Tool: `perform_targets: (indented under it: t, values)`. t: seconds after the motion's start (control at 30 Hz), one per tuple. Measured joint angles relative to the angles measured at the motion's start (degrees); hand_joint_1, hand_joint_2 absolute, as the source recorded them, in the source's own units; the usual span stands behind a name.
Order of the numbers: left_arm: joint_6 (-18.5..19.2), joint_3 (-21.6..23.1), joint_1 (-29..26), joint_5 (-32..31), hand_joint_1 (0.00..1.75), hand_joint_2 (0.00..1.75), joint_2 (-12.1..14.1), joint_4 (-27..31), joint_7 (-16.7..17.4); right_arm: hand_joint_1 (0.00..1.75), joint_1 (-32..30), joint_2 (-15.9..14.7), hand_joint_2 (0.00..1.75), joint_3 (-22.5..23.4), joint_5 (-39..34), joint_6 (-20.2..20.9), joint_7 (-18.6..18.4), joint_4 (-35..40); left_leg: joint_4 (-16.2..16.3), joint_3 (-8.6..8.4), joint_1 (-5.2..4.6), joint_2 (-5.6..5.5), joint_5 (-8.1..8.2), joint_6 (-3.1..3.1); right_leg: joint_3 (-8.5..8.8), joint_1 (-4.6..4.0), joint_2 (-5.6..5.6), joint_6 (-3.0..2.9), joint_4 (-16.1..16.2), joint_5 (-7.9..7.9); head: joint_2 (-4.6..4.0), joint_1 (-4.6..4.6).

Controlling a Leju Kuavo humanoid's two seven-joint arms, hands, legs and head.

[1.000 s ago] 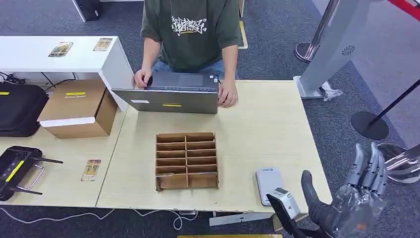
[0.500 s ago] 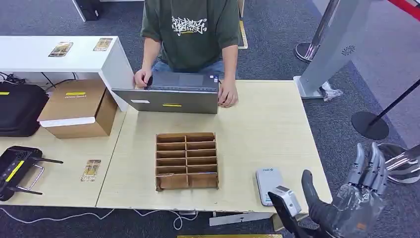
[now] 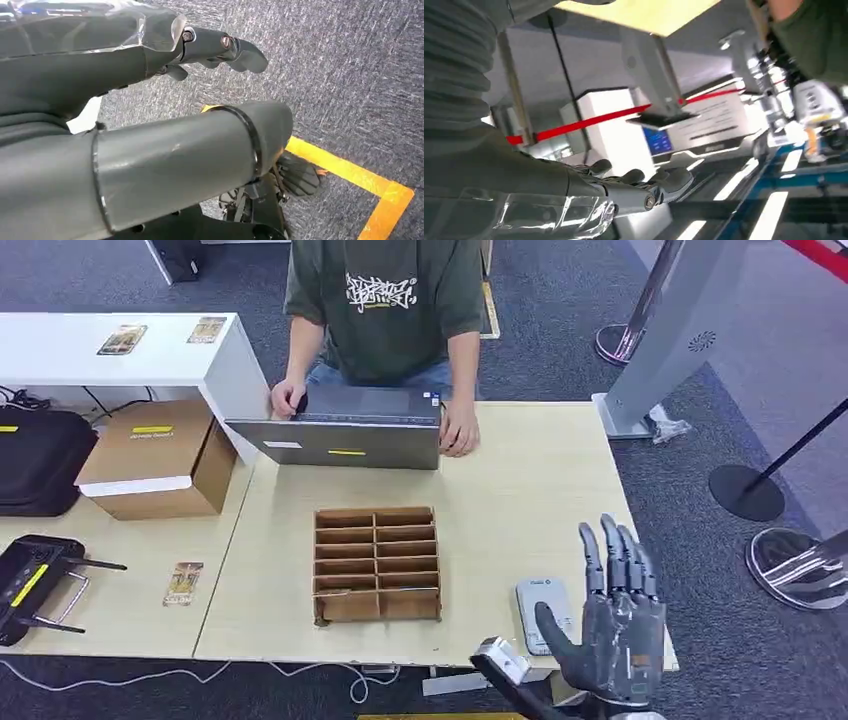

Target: Pass the card to the sensor for recognition and then transmit it.

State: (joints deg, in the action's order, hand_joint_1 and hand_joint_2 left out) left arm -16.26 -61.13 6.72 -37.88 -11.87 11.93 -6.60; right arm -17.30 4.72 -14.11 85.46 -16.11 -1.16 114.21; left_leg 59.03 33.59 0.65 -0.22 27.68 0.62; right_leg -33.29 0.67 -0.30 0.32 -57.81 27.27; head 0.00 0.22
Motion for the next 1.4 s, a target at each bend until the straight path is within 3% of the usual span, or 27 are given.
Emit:
perform_targets:
  t: [0.27,0.63,1.4]
  values:
    - [0.0,0.0,0.8,-0.4,0.0,0.0,-0.1,0.0,0.5,0.0,6.0,-3.3,1.75,-7.1,-2.0,4.3,1.2,-7.9,0.0,-0.01,0.0,0.0,-0.01,0.0,0.01,0.0,-0.01,0.0,0.0,0.0,0.0,-0.02]
    - [0.3,0.0,1.8,-1.2,0.0,0.0,-0.3,0.0,1.7,0.0,13.6,-3.2,1.75,-13.9,-7.2,5.1,3.7,-18.3,0.0,-0.01,0.0,0.0,-0.03,0.02,0.01,0.0,0.0,0.0,0.0,0.0,0.0,0.0]
    - [0.8,0.5,2.5,-1.0,0.0,0.0,-0.7,0.0,1.8,0.0,19.2,2.0,1.75,-15.1,-11.8,-0.4,3.3,-34.3,0.0,-0.01,0.0,-0.01,-0.04,0.01,0.0,0.0,-0.01,0.0,0.0,0.0,0.0,0.0]
